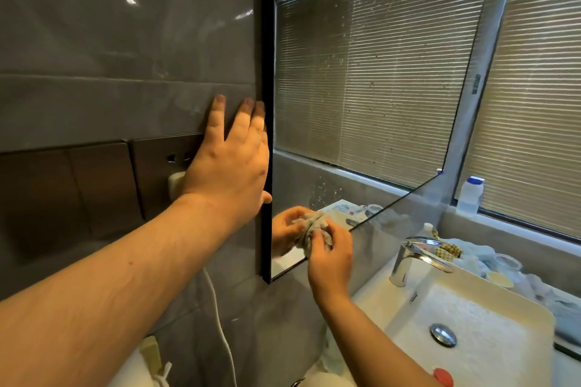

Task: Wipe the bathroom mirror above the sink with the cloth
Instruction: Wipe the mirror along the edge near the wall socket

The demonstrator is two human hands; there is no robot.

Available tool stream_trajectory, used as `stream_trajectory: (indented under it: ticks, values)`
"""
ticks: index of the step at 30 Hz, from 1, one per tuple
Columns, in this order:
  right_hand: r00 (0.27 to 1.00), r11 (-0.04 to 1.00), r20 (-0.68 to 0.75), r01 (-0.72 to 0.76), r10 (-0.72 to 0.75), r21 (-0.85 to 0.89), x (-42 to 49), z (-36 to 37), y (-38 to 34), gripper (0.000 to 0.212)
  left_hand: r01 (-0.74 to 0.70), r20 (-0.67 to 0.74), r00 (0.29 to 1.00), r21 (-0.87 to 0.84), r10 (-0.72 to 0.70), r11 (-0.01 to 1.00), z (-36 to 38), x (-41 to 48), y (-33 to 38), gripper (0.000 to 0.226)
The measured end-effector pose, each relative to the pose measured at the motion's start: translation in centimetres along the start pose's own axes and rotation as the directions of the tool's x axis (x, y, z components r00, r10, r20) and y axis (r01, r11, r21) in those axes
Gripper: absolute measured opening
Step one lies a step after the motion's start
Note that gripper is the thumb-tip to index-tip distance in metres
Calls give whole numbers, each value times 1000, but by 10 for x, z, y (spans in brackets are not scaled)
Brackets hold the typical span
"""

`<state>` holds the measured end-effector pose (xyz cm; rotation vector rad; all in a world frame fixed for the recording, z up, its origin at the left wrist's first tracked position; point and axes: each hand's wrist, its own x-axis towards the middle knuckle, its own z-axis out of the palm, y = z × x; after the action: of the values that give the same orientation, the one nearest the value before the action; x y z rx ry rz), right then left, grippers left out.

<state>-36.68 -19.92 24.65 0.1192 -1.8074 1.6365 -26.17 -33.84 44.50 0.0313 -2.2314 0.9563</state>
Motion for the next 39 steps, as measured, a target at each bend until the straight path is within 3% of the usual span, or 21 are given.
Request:
stream_trajectory:
  ticks: [4, 9, 15, 25, 32, 36, 39]
  values:
    - [996, 995, 5, 89, -89, 47, -27, 7, -4, 21, 6, -14, 1000, 9, -6, 1000, 1, 0, 2, 103]
    - [998, 996, -55, 16, -11, 84, -11, 8, 1, 29, 6, -28, 1000, 19, -5, 1000, 3, 1, 0, 103]
    - [974, 984, -142, -175, 178, 38, 33, 1, 26, 28, 5, -40, 999, 12, -4, 1000, 5, 1, 0, 104]
    - [962, 971, -137, -239, 236, -10, 74, -10, 49, 31, 2, -47, 999, 23, -1, 1000, 5, 1, 0, 104]
    - [981, 990, -132, -135, 140, 44, 48, -6, 27, 29, 2, -38, 999, 13, -2, 1000, 4, 1, 1, 103]
    - [996, 997, -72, 58, -54, 59, 14, 1, 13, 19, 5, -40, 999, 13, -4, 1000, 5, 0, 0, 102]
    - [982, 981, -35, 187, -185, 58, -13, 7, 10, 23, -2, -33, 999, 12, 2, 1000, 4, -1, 0, 102]
